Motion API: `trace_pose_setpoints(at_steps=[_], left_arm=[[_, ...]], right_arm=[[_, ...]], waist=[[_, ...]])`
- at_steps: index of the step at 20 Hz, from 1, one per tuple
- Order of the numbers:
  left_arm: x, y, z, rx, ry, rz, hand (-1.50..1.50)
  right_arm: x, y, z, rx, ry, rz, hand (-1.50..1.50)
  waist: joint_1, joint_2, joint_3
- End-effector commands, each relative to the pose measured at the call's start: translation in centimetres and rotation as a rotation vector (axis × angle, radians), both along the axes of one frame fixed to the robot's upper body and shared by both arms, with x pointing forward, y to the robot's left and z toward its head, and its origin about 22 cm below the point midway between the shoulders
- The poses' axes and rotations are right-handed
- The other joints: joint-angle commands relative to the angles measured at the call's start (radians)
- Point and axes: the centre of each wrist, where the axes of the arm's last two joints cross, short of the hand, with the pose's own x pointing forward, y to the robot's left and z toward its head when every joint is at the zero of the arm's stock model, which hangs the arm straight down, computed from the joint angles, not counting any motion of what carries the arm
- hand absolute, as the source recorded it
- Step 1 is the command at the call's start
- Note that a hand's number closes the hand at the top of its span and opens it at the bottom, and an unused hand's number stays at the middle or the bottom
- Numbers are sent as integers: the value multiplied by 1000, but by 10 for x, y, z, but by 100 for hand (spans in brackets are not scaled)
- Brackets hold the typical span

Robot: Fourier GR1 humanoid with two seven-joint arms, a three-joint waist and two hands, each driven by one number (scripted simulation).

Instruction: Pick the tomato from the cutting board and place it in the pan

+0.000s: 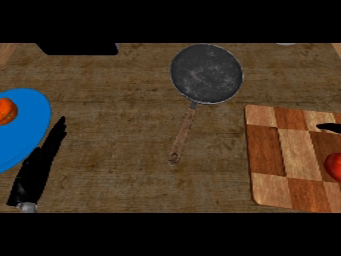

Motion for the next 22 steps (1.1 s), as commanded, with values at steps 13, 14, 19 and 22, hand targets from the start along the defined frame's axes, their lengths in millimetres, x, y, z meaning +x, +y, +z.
trace_pose_setpoints(at_steps=[13, 14, 19, 22], left_arm=[[0, -13, -7, -10, -1, -6, 0], [3, -3, -14, -6, -16, -8, 0], [5, 9, 4, 1, -11, 11, 0], [-5, -20, 4, -12, -6, -6, 0]], right_arm=[[-8, -8, -52, -38, 44, -2, -150], [5, 13, -34, -37, 45, 8, -150], [-10, 13, -72, 40, -19, -23, 150], [-4, 2, -72, 68, -16, -37, 150]], waist=[[2, 1, 0], [0, 0, 0], [0, 0, 0], [3, 0, 1]])
